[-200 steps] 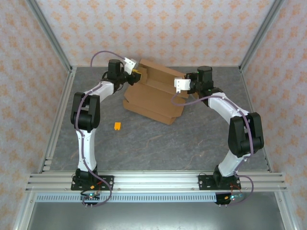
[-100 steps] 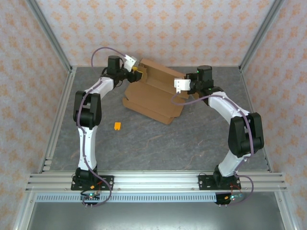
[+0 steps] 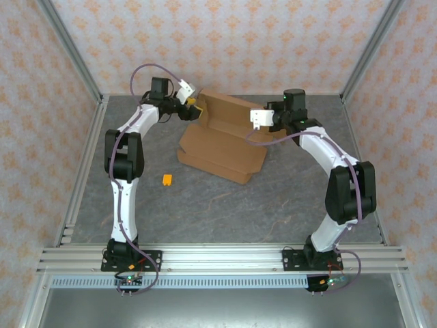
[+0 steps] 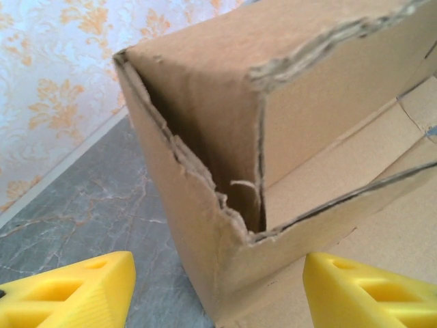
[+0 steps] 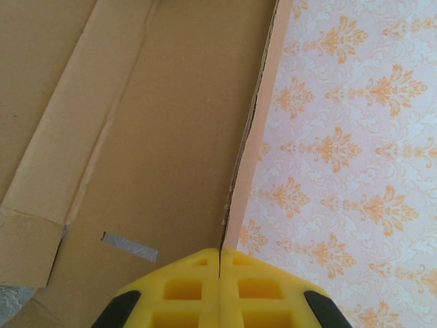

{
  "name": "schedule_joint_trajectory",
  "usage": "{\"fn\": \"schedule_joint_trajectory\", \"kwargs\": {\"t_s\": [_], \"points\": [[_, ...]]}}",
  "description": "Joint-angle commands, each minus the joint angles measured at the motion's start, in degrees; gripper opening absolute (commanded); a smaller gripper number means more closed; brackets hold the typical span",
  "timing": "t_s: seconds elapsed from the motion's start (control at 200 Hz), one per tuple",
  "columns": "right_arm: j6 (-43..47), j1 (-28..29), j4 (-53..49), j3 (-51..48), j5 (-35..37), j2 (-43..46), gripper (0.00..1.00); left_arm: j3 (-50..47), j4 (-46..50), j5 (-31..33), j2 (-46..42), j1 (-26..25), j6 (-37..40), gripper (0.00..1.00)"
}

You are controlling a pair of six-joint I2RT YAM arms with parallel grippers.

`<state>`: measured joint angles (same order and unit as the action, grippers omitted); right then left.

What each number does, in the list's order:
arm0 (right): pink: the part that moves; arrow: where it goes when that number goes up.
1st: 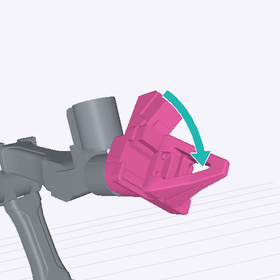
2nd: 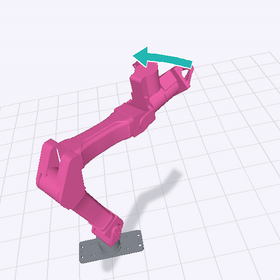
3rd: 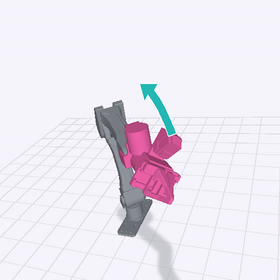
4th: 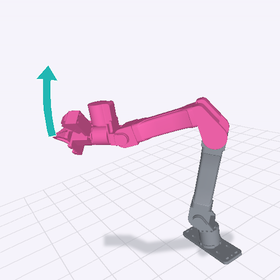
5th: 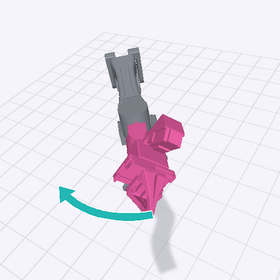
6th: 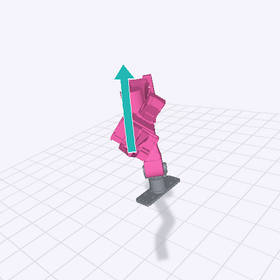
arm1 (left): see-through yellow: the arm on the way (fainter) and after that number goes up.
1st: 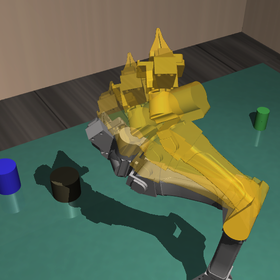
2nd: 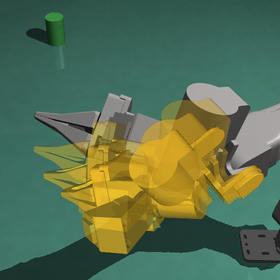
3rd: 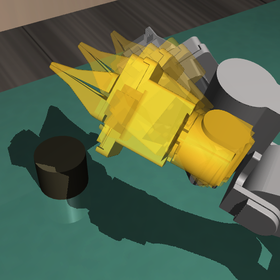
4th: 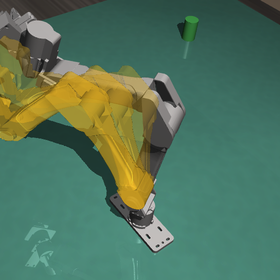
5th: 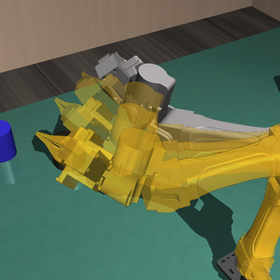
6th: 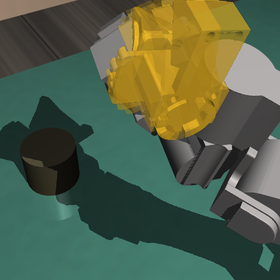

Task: Fold the paper box

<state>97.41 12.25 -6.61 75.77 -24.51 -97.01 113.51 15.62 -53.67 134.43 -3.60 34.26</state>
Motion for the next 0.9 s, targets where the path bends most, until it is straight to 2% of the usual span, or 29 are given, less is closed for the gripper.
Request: {"fn": "schedule_joint_trajectory", "kwargs": {"t_s": [0.0, 0.115, 0.305, 0.435, 0.69, 0.895], "points": [[-1.48, -0.43, -4.17, 2.43, -3.63, 2.03, 0.00, 3.48, 7.70, -3.16, -0.57, 0.69, 5.81, 0.67], [-1.83, -0.43, -6.87, 3.56, -4.27, 2.35, 0.00, 2.14, 10.04, -3.52, -1.99, 0.52, 6.36, 0.66], [-0.47, -0.46, -7.43, 2.47, -3.21, 2.59, 0.00, -9.60, -1.84, -4.61, -6.31, 0.08, 3.58, 0.62], [-0.41, -1.07, -7.53, 2.97, -4.16, 2.44, 0.00, -11.08, -4.53, -4.81, -6.73, 0.08, 3.00, 0.62], [0.30, -1.44, -9.41, 4.30, -5.05, 1.91, 0.00, -8.35, -2.11, -5.70, -6.42, 0.80, 4.49, 0.63], [0.50, -1.53, -9.53, 4.34, -4.54, 2.32, 0.00, -4.42, 10.09, -5.28, -6.46, 2.73, 12.18, 0.67]]}}
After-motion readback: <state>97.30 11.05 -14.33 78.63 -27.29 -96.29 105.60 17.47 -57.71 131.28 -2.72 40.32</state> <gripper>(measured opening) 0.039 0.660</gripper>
